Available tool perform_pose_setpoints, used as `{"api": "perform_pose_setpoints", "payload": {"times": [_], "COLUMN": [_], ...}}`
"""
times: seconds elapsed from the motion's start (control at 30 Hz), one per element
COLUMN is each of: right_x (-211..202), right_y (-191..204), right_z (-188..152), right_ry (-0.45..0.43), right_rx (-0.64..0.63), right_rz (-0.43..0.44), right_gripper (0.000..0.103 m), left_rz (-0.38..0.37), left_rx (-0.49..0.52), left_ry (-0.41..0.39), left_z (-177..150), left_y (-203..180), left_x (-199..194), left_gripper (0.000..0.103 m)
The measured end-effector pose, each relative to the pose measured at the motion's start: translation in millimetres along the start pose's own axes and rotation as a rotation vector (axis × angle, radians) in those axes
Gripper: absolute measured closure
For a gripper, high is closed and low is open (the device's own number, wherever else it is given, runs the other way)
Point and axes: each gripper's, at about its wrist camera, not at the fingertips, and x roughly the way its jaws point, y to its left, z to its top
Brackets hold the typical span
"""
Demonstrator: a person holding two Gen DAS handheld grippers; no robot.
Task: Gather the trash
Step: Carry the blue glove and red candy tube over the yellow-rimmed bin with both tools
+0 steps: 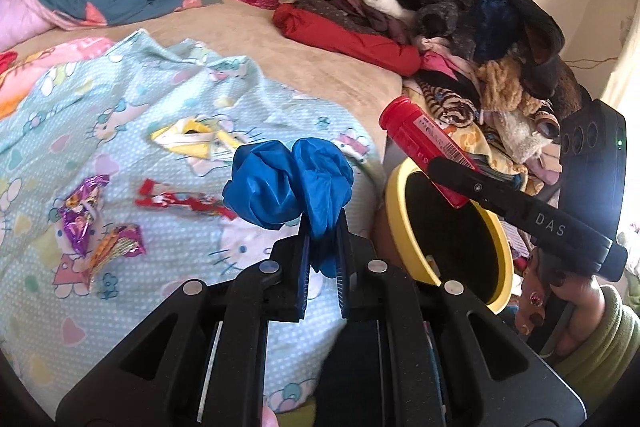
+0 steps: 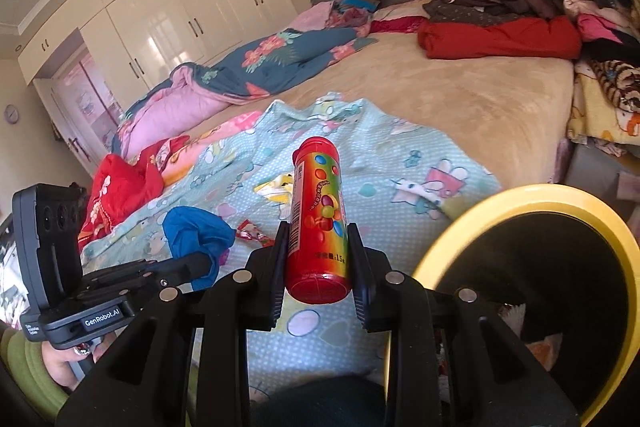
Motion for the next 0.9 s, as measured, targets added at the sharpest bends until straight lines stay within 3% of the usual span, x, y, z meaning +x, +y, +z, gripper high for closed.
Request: {"api": "perform_pose_setpoints", "payload": {"times": [0.9], "right_x": [-64.6], "right_y": [-62.5], "right_z": [-12.0], "right_ry": [-0.109], "right_rx": [0.138], "right_rz": [-0.096], "right_gripper": [0.076], "left_rz": [-0.081], "left_rx": [0.148], "left_ry": [0.003], "left_z": [7.8], "left_y": [-81.0], "left_x": [12.9], "left_gripper": [0.097]}}
